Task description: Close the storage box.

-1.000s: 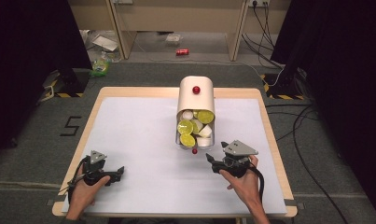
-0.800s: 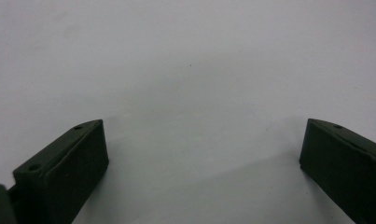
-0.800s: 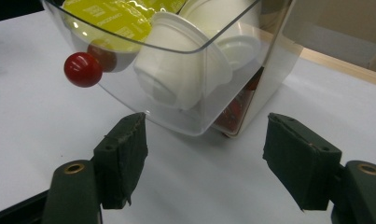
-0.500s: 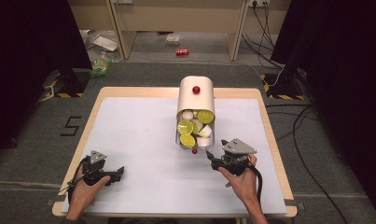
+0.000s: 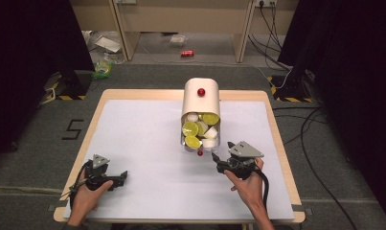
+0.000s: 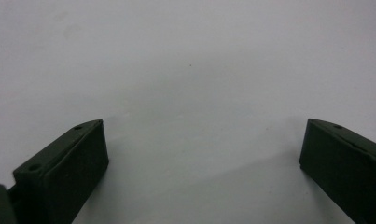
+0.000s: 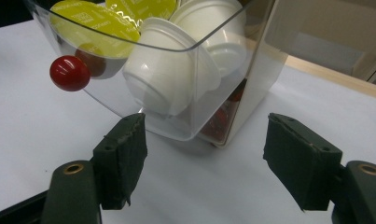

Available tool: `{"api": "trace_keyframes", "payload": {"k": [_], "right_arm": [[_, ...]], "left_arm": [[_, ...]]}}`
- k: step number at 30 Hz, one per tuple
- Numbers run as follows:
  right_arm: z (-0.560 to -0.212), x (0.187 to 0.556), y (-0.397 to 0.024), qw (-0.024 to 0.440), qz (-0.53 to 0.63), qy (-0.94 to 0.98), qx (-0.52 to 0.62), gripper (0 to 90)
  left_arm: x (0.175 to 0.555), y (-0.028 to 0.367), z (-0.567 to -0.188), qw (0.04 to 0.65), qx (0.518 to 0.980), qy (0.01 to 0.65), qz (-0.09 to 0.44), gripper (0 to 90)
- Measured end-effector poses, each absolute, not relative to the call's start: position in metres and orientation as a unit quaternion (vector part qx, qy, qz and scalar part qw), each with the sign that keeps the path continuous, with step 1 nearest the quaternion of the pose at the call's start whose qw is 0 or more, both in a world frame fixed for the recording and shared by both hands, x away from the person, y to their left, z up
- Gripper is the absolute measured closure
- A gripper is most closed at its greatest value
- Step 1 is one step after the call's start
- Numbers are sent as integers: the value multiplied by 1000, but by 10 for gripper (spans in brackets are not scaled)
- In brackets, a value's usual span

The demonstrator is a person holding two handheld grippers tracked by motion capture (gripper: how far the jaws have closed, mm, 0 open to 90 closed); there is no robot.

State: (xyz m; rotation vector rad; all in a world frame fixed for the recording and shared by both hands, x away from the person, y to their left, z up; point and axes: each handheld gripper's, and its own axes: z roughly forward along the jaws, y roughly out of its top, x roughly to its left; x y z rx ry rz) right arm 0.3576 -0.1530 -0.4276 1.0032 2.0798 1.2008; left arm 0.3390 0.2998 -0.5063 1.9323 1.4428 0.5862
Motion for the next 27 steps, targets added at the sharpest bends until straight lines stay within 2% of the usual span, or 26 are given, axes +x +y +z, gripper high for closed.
{"api": "trace_keyframes", "payload": {"k": [27], "right_arm": [[-426, 376, -153, 268, 457, 755, 387, 294]], "left_arm": [[339, 300, -506, 323, 737, 550, 224, 0]]}}
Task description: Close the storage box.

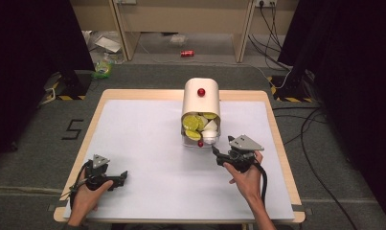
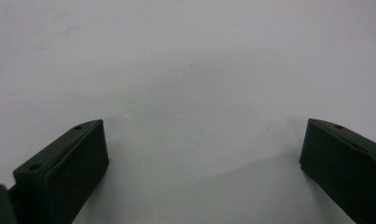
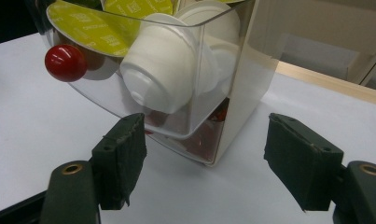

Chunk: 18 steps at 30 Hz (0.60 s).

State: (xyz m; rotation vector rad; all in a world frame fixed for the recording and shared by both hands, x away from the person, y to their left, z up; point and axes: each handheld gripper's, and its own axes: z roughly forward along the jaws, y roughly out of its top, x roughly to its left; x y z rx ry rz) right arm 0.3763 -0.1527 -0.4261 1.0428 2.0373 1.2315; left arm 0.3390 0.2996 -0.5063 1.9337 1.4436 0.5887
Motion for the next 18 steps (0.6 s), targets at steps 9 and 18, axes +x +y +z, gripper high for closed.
{"api": "trace_keyframes", "payload": {"k": [9, 18], "right_arm": [[-427, 385, -152, 268, 457, 751, 393, 282], [-426, 390, -152, 269, 456, 751, 395, 278]], "left_arm": [[339, 300, -506, 323, 737, 550, 224, 0], [339, 300, -506, 323, 737, 550, 225, 0]]}}
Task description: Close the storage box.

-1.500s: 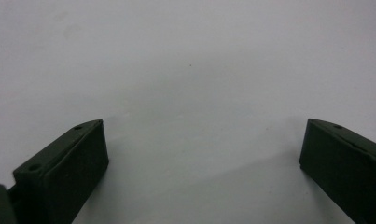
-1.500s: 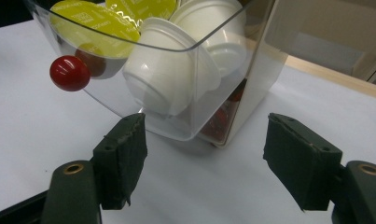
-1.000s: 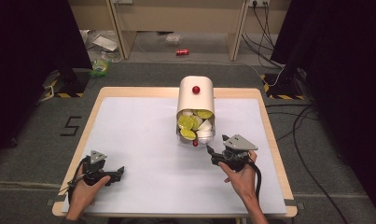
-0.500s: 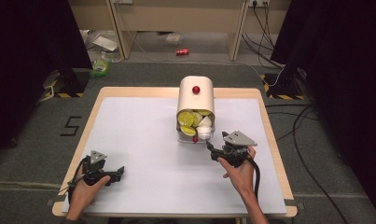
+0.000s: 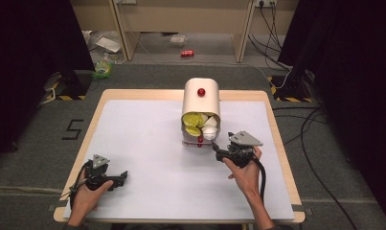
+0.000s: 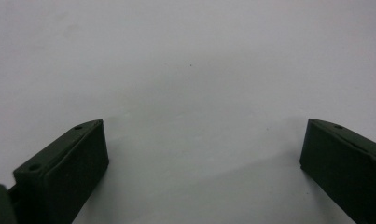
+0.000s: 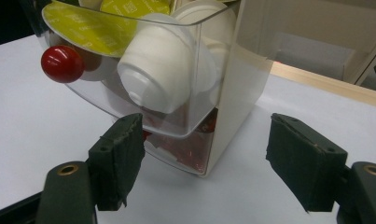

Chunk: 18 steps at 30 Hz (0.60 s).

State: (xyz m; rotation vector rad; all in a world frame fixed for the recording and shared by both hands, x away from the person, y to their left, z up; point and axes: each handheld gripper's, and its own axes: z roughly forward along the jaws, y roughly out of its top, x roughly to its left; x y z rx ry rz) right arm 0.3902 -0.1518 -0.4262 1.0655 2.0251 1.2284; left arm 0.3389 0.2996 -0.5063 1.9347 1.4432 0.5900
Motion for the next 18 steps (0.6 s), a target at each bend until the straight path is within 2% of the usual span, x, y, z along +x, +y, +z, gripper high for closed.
{"api": "trace_keyframes", "payload": {"k": [18], "right_arm": [[-427, 403, -149, 276, 456, 743, 405, 280]], "left_arm": [[339, 300, -506, 323, 736, 550, 225, 0]]}}
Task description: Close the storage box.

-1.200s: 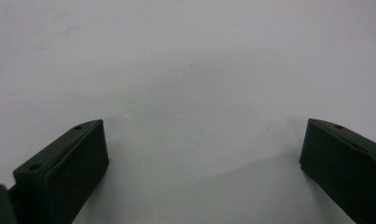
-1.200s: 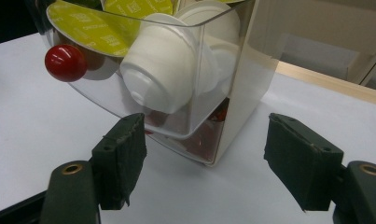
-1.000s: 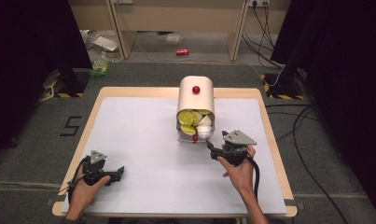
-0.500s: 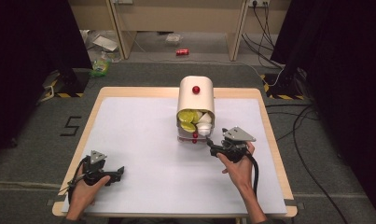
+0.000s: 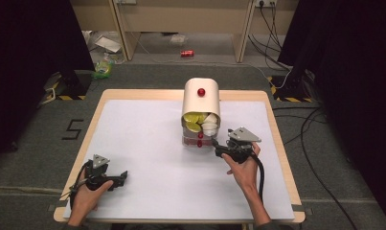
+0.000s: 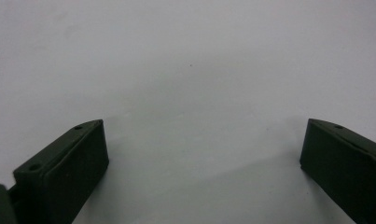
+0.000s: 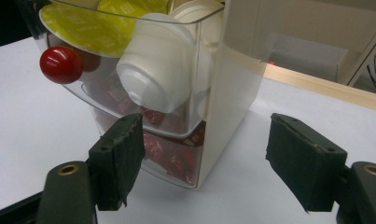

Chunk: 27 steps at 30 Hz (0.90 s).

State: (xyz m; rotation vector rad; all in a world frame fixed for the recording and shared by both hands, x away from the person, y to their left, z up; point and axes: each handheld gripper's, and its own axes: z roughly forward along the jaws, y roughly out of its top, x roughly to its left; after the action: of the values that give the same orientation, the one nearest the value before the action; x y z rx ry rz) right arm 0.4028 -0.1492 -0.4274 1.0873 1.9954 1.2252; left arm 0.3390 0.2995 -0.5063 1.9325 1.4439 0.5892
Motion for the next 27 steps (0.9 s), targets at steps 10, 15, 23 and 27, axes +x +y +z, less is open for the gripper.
{"api": "trace_keyframes", "payload": {"k": [10, 15, 23, 27], "right_arm": [[-428, 407, -149, 277, 456, 740, 409, 287], [-428, 410, -148, 277, 456, 738, 412, 288], [-428, 414, -148, 278, 456, 737, 415, 287], [-428, 415, -147, 280, 454, 737, 414, 287]], "left_arm": [[339, 300, -506, 322, 737, 550, 225, 0], [339, 300, -506, 322, 737, 550, 225, 0], [339, 300, -506, 322, 737, 550, 225, 0], [339, 300, -506, 322, 737, 550, 225, 0]]}}
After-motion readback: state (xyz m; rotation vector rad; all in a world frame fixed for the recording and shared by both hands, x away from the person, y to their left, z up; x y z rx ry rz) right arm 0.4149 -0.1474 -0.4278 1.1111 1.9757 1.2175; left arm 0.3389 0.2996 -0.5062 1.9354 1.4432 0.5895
